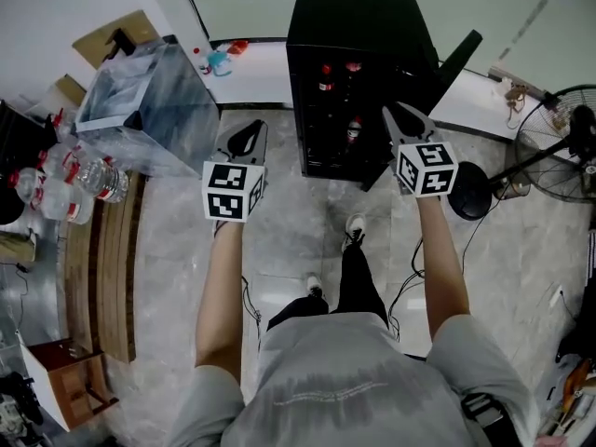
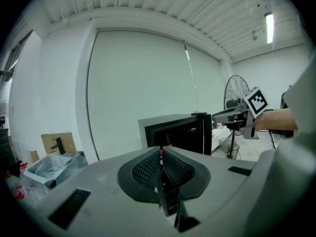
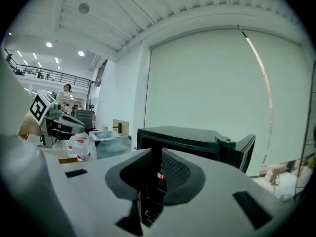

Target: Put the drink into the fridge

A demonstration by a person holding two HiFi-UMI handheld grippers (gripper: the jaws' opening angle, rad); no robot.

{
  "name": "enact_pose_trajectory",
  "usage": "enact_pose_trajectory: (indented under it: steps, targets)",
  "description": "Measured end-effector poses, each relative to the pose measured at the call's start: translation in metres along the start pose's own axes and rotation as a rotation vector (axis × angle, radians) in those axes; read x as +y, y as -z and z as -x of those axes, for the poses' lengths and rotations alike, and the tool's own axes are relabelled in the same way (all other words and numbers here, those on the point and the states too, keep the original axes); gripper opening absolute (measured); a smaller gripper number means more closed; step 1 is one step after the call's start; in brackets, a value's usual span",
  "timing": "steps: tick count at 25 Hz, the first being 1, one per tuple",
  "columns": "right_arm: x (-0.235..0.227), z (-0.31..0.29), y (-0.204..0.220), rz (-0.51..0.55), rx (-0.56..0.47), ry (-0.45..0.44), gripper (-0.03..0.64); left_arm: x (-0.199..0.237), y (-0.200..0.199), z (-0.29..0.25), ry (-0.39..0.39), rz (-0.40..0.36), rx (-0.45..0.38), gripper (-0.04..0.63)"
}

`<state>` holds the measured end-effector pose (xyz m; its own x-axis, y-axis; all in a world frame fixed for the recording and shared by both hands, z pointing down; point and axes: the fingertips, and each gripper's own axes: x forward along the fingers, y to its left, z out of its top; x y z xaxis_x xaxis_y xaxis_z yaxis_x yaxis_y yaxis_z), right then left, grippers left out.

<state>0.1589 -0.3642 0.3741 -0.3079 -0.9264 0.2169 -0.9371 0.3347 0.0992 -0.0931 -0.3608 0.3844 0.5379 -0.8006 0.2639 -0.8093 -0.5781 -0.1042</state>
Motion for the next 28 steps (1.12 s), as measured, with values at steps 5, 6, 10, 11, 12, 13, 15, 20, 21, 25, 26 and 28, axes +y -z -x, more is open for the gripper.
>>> enact_pose_trajectory:
  steps: [5,6,10,11,12,13,15,20,21,25,26,28]
  targets:
    - [0.007,0.04,-0.018,-0.003,-0.012,0.028,0.038,-0.022,-0.019,0.021,0.026,-0.042,-0.035,0.021]
    - [0.009,0.048,-0.02,-0.003,-0.016,0.034,0.034,-0.026,-0.023,0.025,0.03,-0.054,-0.042,0.021]
    - [0.017,0.079,-0.027,0.006,-0.027,0.064,0.016,-0.045,-0.037,0.042,0.055,-0.104,-0.079,0.021]
    - [0.018,0.087,-0.028,0.01,-0.027,0.073,0.013,-0.049,-0.042,0.047,0.059,-0.113,-0.091,0.021]
    - [0.018,0.094,-0.029,0.013,-0.028,0.082,0.009,-0.054,-0.046,0.051,0.061,-0.121,-0.102,0.021]
    - [0.018,0.102,-0.03,0.014,-0.031,0.089,0.005,-0.058,-0.05,0.055,0.063,-0.126,-0.113,0.021]
    - [0.018,0.118,-0.032,0.015,-0.039,0.099,0.002,-0.067,-0.056,0.062,0.069,-0.126,-0.133,0.021]
    - [0.022,0.153,-0.041,0.042,-0.064,0.14,0.0,-0.089,-0.061,0.072,0.111,-0.126,-0.149,0.021]
    - [0.023,0.159,-0.044,0.046,-0.071,0.146,0.0,-0.092,-0.061,0.074,0.118,-0.125,-0.151,0.021]
    - [0.032,0.174,-0.052,0.045,-0.091,0.143,0.0,-0.103,-0.064,0.08,0.137,-0.12,-0.16,0.021]
    - [0.034,0.177,-0.053,0.045,-0.094,0.139,0.0,-0.106,-0.065,0.082,0.141,-0.124,-0.162,0.021]
    - [0.038,0.18,-0.056,0.056,-0.098,0.131,0.0,-0.108,-0.067,0.084,0.144,-0.135,-0.165,0.021]
